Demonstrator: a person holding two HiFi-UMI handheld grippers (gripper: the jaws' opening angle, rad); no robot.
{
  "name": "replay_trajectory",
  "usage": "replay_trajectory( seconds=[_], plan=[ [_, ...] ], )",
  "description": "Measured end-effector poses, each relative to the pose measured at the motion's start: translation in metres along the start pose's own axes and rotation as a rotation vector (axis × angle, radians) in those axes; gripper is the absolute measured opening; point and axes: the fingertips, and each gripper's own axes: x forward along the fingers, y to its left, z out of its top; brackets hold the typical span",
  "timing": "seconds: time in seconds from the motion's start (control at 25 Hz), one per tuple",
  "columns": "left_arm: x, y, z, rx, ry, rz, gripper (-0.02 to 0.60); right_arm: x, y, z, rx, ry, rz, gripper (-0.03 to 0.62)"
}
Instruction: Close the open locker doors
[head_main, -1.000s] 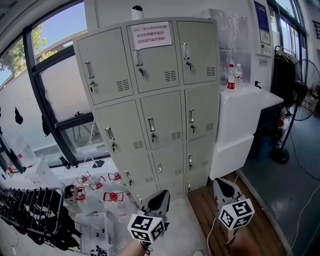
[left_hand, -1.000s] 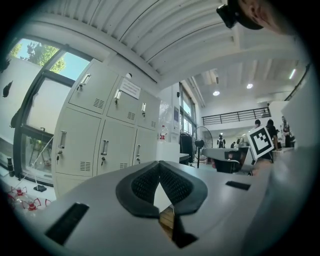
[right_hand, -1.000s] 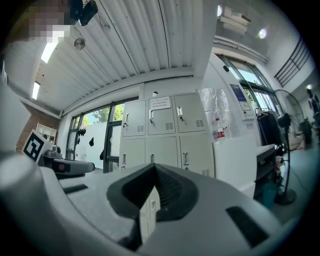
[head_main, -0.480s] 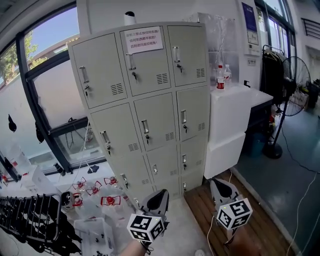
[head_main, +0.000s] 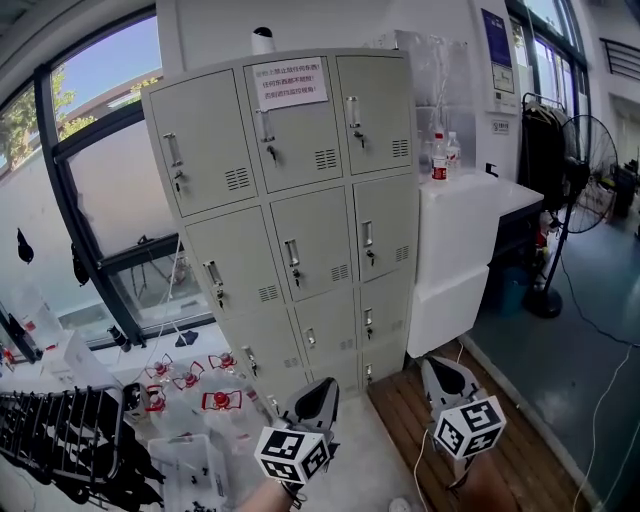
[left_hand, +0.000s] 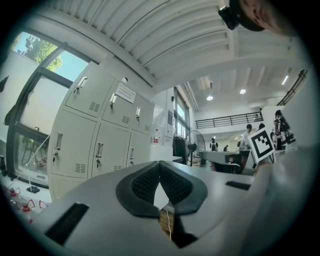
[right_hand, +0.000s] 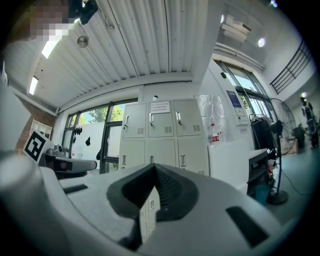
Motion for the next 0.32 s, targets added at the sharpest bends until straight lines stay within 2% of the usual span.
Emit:
replay_trajectory(
  seconds=[0.32],
  plan=[
    [-0.008, 0.0033, -0.0015, -0.006, -0.007, 0.01, 0.003, -0.001, 0.0078, -0.0022, -0.001, 0.001, 0.009, 0.0]
  ],
)
